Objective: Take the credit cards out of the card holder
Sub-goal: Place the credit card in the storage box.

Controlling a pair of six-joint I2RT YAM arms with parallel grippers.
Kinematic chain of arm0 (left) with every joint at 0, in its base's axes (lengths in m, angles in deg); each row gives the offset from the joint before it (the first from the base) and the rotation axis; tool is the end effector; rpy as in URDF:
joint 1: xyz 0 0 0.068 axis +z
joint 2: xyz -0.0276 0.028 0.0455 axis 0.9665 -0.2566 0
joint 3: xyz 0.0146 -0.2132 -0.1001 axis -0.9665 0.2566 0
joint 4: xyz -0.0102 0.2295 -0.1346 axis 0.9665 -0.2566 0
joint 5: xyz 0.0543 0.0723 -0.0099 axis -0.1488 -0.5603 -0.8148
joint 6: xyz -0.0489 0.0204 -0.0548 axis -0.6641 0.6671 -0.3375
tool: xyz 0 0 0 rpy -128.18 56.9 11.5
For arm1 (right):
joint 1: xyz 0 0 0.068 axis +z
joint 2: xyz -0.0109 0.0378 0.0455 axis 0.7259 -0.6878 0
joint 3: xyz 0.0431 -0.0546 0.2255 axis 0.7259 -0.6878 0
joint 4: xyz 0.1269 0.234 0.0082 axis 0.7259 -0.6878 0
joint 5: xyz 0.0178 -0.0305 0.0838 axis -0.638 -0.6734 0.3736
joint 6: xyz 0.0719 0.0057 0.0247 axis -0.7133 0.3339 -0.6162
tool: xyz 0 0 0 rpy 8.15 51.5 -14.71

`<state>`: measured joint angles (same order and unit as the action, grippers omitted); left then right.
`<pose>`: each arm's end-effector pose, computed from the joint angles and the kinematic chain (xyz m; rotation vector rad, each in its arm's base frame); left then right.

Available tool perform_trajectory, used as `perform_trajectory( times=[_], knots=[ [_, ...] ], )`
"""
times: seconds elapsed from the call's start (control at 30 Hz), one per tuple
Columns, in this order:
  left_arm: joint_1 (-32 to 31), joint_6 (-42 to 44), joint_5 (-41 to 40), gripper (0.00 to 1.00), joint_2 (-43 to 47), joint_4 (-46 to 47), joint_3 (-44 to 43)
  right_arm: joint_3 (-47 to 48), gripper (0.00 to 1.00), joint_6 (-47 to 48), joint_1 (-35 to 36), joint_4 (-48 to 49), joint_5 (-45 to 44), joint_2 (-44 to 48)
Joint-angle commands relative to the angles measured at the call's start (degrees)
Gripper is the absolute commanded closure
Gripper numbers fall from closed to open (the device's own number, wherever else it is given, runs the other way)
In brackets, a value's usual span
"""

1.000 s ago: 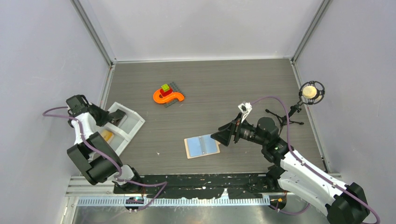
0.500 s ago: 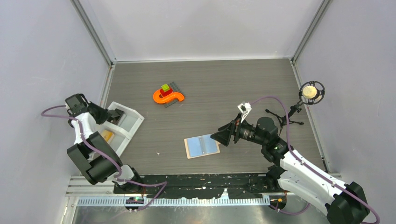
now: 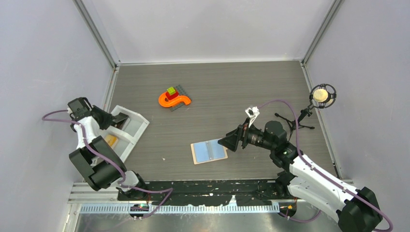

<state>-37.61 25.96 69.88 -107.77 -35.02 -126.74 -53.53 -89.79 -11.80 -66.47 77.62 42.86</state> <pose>0.2662 0.1825 0.1741 -1.2833 2.0818 -0.2846 0.1810 0.1640 0.2119 -0.4163 1.8553 1.2985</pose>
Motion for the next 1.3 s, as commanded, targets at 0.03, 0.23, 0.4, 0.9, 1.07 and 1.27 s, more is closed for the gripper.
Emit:
perform_trajectory(
  times=[0.03,0.23,0.4,0.9,1.07,1.27],
  knots=[
    [0.3,0.5,-1.6,0.71,1.4,-1.1,-1.6,1.5,0.05,0.1,-0.2,0.7,0.2,-0.3],
    [0.2,0.0,-2.5,0.69,1.0,-4.0,-3.4,1.7,0.05,0.0,-0.2,-1.6,-2.9,-0.2],
    [0.0,-1.3,-4.4,0.65,2.8,-5.0,-3.2,1.8,0.05,-3.7,-0.2,-6.0,-10.7,2.0],
    [-8.0,-0.2,3.1,0.64,16.3,-9.5,-3.8,9.2,0.01,2.5,-0.2,-20.8,-9.2,-11.0],
    [-19.3,0.7,5.3,0.66,23.0,-10.5,-1.0,7.0,0.18,1.3,-0.2,-18.5,-7.0,-12.7],
    [-34.3,0.1,4.8,0.68,28.5,-8.9,4.6,4.6,0.48,-0.8,0.0,-14.4,-2.7,-13.6]
  ],
)
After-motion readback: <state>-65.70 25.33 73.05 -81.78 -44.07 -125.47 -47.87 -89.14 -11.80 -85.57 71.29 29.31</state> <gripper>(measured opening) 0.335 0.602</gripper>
